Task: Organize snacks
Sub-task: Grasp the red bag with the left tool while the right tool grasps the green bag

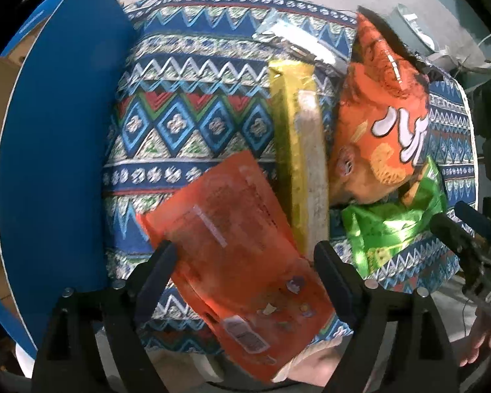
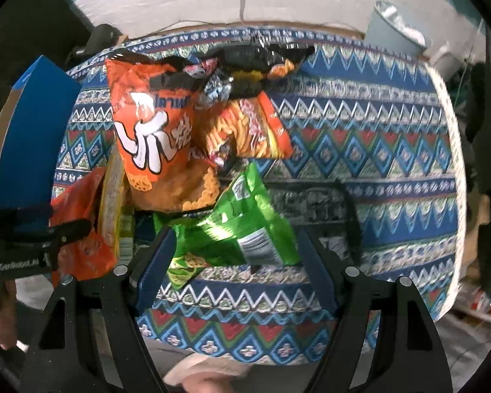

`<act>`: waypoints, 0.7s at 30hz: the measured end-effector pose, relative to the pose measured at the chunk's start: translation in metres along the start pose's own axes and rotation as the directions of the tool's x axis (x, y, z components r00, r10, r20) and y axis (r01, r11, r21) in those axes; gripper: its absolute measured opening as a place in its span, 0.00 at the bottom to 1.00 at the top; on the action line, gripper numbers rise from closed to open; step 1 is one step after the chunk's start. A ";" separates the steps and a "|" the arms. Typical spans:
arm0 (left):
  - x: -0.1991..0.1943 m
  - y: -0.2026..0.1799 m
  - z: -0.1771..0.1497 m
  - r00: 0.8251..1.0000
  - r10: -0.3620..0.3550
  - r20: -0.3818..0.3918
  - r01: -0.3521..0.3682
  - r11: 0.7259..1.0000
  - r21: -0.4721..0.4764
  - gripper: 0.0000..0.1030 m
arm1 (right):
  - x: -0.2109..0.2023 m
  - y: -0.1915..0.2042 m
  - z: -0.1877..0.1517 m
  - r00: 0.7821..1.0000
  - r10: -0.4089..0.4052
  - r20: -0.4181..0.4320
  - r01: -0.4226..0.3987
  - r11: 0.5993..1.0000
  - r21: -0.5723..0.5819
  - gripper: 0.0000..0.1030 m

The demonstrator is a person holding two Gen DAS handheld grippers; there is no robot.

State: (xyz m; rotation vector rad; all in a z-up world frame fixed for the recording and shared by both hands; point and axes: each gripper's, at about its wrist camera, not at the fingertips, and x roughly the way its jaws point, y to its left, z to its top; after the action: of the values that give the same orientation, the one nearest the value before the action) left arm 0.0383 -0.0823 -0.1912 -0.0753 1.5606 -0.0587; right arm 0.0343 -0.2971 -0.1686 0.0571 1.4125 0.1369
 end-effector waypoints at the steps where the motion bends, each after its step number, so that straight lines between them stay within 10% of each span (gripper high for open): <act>1: 0.000 0.004 -0.001 1.000 0.000 -0.007 0.000 1.000 -0.007 0.84 | 0.003 -0.001 -0.001 1.000 0.006 -0.011 -0.006 1.000 0.016 0.74; 21: 0.028 0.053 -0.017 0.997 0.032 -0.066 -0.032 0.999 -0.008 0.85 | 0.040 -0.002 0.010 0.997 -0.038 -0.066 0.049 0.982 0.180 0.75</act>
State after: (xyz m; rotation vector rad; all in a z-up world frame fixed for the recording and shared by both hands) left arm 0.0214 -0.0320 -0.2241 -0.0559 1.6274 -0.0294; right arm 0.0506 -0.2938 -0.2064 0.1737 1.4847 -0.0272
